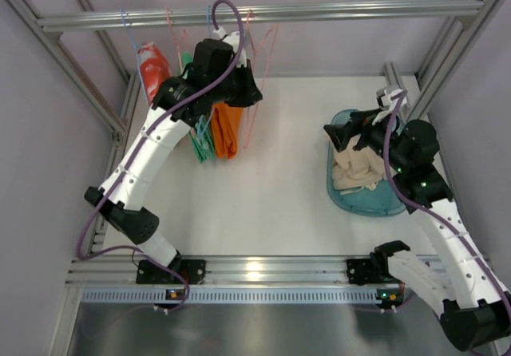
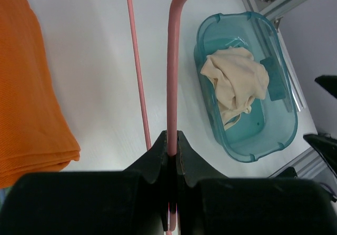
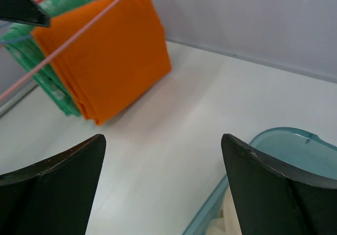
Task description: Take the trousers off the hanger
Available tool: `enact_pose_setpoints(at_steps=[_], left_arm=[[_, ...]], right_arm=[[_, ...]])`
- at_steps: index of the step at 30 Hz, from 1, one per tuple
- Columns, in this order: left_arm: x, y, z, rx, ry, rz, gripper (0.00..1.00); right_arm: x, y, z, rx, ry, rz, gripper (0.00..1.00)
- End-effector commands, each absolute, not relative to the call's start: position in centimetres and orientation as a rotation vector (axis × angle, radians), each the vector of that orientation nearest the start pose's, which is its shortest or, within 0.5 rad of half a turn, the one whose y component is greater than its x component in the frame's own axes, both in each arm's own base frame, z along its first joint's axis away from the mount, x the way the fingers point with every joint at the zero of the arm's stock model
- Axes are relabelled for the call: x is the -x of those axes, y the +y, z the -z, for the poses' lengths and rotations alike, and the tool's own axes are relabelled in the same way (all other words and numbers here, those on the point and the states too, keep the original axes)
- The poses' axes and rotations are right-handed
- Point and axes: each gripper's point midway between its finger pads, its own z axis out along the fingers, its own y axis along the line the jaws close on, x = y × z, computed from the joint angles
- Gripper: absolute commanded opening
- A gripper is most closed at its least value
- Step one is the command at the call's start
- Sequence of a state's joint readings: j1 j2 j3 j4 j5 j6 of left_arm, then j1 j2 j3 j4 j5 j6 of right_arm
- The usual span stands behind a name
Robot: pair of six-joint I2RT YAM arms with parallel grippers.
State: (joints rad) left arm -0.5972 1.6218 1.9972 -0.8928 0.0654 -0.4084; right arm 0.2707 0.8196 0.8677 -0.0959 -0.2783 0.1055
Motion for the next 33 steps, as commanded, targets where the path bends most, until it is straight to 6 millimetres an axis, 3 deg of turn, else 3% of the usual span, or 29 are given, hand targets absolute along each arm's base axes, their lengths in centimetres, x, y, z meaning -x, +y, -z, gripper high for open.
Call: enact_pose_setpoints(at_steps=[1,7,8,10,11,15,19,26,33], left_arm=[[-35.5,-26.9,-40.9,-0.128,2.032,0.71,0.0],[-36.1,-26.6,-40.3,-0.049,2.04,0.657,0.0],[-36.1,-26.7,-40.3,-0.045,2.038,0.656,0.0],[-35.9,-27.1,-40.4,-0.053,2.035,0.659,0.0],[-36.0,-27.1,-40.6,-0.048,2.024,0.657,0.0],[-35.9,-27.1,-41.3,-0.052,1.998,0.644,0.0],[-35.5,-27.6,-41.4,-0.072,1.988,0.636,0.0],[-35.1,-28.3,-41.8,-0.086,1.982,0.677,0.0],[-34.4,-28.7,-42.0,-0.104,1.984,0.715,0.0]], right_arm=[[-27.5,17.3,-39.4,0.352,1.438,-0.805,0.9],[-27.4,22.9,-42.0,0.328,1.435,-0.992,0.79],[-26.4,24.3,-43.4,0.346,1.403,-1.044,0.79],[-26.9,25.9,-43.3,0.328,1.422,-1.079,0.79],[-26.3,26.9,-44.2,0.338,1.402,-1.114,0.79],[-27.4,29.6,-43.5,0.331,1.432,-1.125,0.75],[-28.2,31.0,-43.1,0.291,1.453,-1.116,0.69],[-27.6,33.7,-42.0,0.328,1.474,-1.179,0.66],[-27.8,34.8,-42.5,0.373,1.418,-1.177,0.59]])
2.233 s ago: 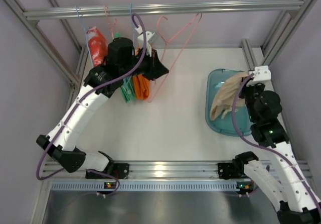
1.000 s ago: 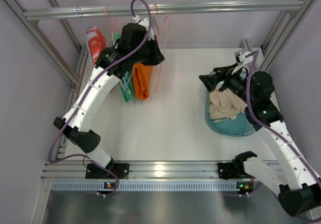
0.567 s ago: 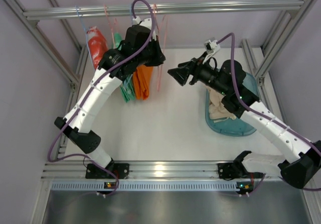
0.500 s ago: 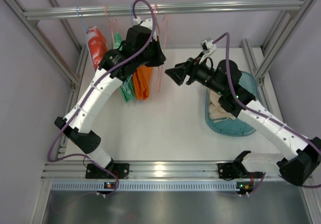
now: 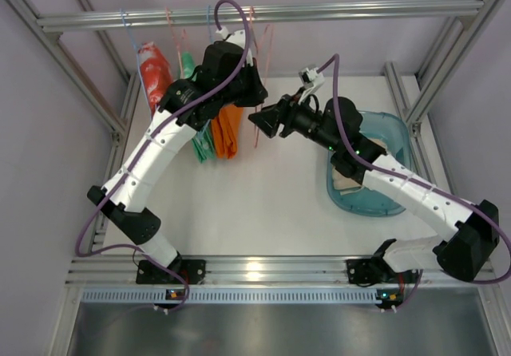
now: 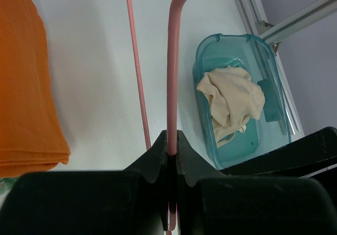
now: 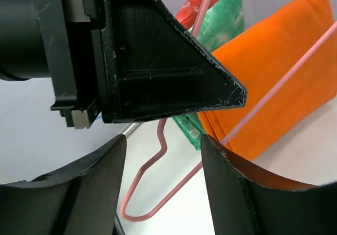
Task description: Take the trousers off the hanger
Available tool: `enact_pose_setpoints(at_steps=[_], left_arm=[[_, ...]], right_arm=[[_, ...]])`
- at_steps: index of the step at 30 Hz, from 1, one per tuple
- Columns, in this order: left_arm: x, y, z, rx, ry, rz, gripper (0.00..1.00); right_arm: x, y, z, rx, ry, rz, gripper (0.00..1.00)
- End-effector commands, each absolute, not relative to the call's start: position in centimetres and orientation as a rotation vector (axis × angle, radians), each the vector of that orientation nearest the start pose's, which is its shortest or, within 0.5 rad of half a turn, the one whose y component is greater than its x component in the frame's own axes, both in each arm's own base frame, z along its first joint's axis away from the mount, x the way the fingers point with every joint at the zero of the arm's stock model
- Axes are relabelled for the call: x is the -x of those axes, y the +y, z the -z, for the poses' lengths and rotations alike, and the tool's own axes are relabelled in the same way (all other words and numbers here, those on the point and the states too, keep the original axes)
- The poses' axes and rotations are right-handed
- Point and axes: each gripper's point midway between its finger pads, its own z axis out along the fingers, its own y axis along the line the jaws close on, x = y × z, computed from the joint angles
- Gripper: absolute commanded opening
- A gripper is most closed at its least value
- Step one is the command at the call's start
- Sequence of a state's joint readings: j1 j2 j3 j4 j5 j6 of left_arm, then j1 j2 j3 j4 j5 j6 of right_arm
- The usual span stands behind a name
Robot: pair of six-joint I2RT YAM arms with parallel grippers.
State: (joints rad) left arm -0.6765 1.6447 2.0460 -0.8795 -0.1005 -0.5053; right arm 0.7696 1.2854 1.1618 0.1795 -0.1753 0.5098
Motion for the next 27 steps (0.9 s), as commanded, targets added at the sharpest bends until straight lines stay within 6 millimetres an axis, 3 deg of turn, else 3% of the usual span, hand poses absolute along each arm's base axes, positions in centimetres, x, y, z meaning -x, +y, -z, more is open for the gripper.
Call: enact_pose_setpoints(at_steps=[1,7,10,11,12,14,21,23,25,27], left_arm=[[-34.3,-28.7,-42.0,-0.104,1.987,0.72,0.0],[-33.8,-29.0,-42.3,-0.116,1.983,0.747,0.0],[-33.5,-29.0,-42.3,-0.127,1.982,0.753,0.0],[-33.5,-28.8,-42.4,-0.122,1.978,0.744,0.0],[-33.6,-28.7,-42.3,-0.123,1.976,0.735,0.0],[-33.6,-28.3,-42.7,-0.123,1.957,0.725,0.04],[-33.2,-27.0,-44.2,-0.152,1.885,0.684,0.41],[-33.0,-26.6,-44.5,-0.149,1.872,0.677,0.6],[-32.9,-26.4,-44.8,-0.153,1.861,0.671,0.64],[-32.7,-26.2,-44.8,-0.158,1.857,0.668,0.74]], right_arm=[[-27.8,34.8,-42.8,0.384,1.405,-1.169,0.58],[-28.1,35.4,-42.6,0.41,1.394,-1.167,0.44],[-27.5,35.5,-43.0,0.424,1.375,-1.204,0.22],[-27.3,35.4,-43.2,0.425,1.371,-1.217,0.07],[-27.2,35.3,-43.3,0.415,1.375,-1.229,0.01],[-27.0,34.9,-43.6,0.405,1.374,-1.254,0.0],[-26.7,33.6,-44.7,0.343,1.382,-1.376,0.0],[-26.5,33.6,-44.7,0.341,1.39,-1.394,0.0],[-26.3,33.7,-44.5,0.342,1.393,-1.401,0.0],[-26.5,33.7,-44.0,0.332,1.413,-1.396,0.0]])
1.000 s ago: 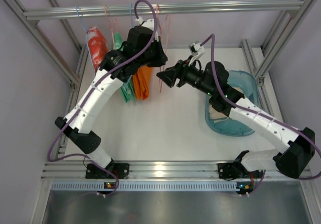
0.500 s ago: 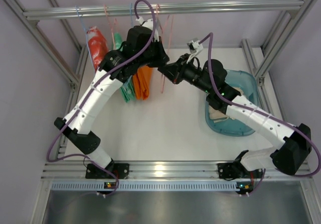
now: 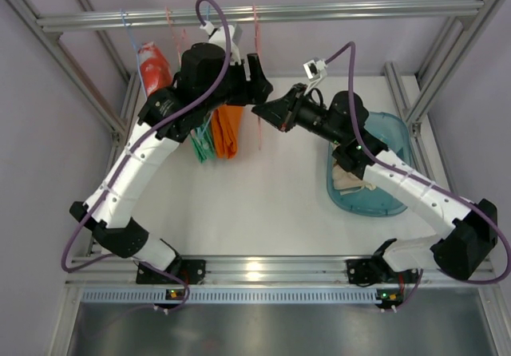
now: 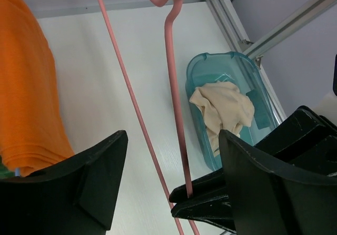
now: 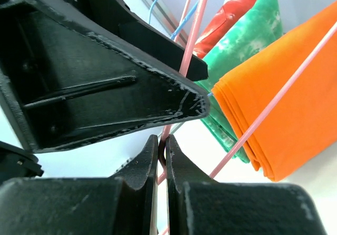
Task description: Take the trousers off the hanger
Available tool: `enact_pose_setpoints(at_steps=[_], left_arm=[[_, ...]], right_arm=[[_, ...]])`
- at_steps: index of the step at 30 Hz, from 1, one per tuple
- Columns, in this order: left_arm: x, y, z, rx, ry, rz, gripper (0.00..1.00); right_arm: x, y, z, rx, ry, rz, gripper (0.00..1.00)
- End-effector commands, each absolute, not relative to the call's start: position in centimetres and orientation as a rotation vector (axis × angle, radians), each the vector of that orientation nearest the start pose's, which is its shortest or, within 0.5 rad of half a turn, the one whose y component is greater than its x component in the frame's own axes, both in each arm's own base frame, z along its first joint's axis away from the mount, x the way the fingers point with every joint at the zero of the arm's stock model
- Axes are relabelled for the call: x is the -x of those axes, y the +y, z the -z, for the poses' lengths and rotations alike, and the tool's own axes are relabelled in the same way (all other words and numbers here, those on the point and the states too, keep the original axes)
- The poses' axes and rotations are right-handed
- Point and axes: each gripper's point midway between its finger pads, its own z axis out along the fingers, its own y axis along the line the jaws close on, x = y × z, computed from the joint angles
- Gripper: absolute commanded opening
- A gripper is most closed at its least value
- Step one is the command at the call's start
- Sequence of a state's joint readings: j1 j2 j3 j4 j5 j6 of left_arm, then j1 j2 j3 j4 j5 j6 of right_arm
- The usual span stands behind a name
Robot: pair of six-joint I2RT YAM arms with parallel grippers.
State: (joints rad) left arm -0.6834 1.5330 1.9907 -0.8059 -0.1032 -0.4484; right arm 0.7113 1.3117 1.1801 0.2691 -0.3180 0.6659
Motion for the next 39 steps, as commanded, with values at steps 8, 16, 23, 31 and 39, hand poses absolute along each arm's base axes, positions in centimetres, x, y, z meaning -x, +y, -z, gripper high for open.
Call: enact_pose_setpoints(at_steps=[8,16,23,31,39], left_arm=[[-31.8,-24.9,-45.9,-0.208,1.796,0.631,0.98],[-31.3,-22.0,-48.7,-0.194,1.652,0.533,0.99],[-31.9,-17.6,-52.2,-0.177,1.509,0.284,0.99],[-31.2,-12.4,-54.6,-0.074,1.435,0.212,0.99],[-30.6,-10.2,-50.9,-0.078,1.538,0.238,0.99]], right_arm=[[-26.8,33.0,-43.0,0.284,1.472,-1.429,0.0],[-29.4,32.3,-42.9,0.25,1.474,-1.446,0.0],[-31.3,32.1,-43.6,0.282,1.454,-1.473,0.0],[-34.2,32.1,-41.9,0.263,1.506,-1.463,0.0],[-35.9,31.8,-41.8,0.247,1.508,-1.439,0.0]])
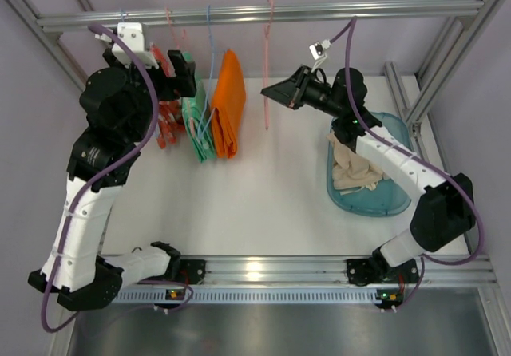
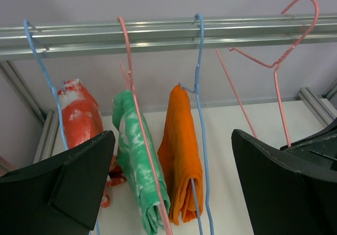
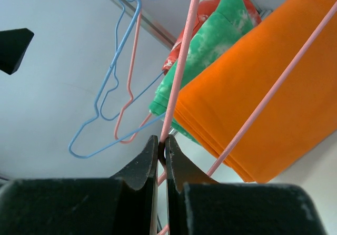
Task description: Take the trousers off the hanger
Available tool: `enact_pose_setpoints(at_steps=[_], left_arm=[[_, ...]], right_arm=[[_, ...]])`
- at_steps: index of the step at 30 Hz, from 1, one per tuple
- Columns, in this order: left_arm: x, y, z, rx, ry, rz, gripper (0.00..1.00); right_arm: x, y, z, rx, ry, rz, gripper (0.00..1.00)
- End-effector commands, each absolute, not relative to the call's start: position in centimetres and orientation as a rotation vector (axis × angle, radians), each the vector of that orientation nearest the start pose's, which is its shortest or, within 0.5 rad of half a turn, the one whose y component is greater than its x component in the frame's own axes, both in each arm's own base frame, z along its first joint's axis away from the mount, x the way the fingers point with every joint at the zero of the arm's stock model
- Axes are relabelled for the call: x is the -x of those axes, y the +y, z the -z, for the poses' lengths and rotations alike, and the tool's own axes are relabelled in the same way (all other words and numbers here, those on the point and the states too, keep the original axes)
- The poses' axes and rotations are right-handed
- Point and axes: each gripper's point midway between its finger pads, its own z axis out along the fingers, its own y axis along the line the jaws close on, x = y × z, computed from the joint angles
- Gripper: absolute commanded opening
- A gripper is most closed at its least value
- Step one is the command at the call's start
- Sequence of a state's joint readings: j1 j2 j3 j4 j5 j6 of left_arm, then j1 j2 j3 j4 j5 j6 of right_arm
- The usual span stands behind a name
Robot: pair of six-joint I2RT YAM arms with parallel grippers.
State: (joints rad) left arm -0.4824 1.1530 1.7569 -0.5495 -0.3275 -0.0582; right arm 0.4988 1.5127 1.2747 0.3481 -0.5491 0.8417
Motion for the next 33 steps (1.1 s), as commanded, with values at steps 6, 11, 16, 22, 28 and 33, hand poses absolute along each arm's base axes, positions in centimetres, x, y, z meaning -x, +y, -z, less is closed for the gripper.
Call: enact_pose_setpoints(at_steps=[6,11,16,22,28,33], left_arm=[[-30.0,-11.5,-47.7,-0.073,1.655,0.509,0.93],[-29.8,-12.1,-46.1,-0.058,1.699,0.585,0.91],[-30.1,-12.8,-46.0,-0.068,1.712,0.623,0.9],[-31.2,-14.4,-48.0,-0.106,1.697,0.705,0.84],[-32.5,-15.7,-48.8,-0.119,1.703,0.767,0.82],[-33.8,-16.5,-48.6,-0.144,1.717,0.79,0.76]], right_arm=[[-36.5,32.1,-38.8,0.263,1.59,-1.416,0.0],[-36.9,31.6,-38.7,0.244,1.598,-1.402,0.0],[-37.4,31.1,-40.0,0.189,1.594,-1.413,0.0],[-36.7,29.4,-37.7,0.094,1.704,-1.32,0.0],[-35.8,28.4,-36.5,0.029,1.766,-1.337,0.0],[-35.6,28.2,-36.8,0.061,1.759,-1.333,0.1]])
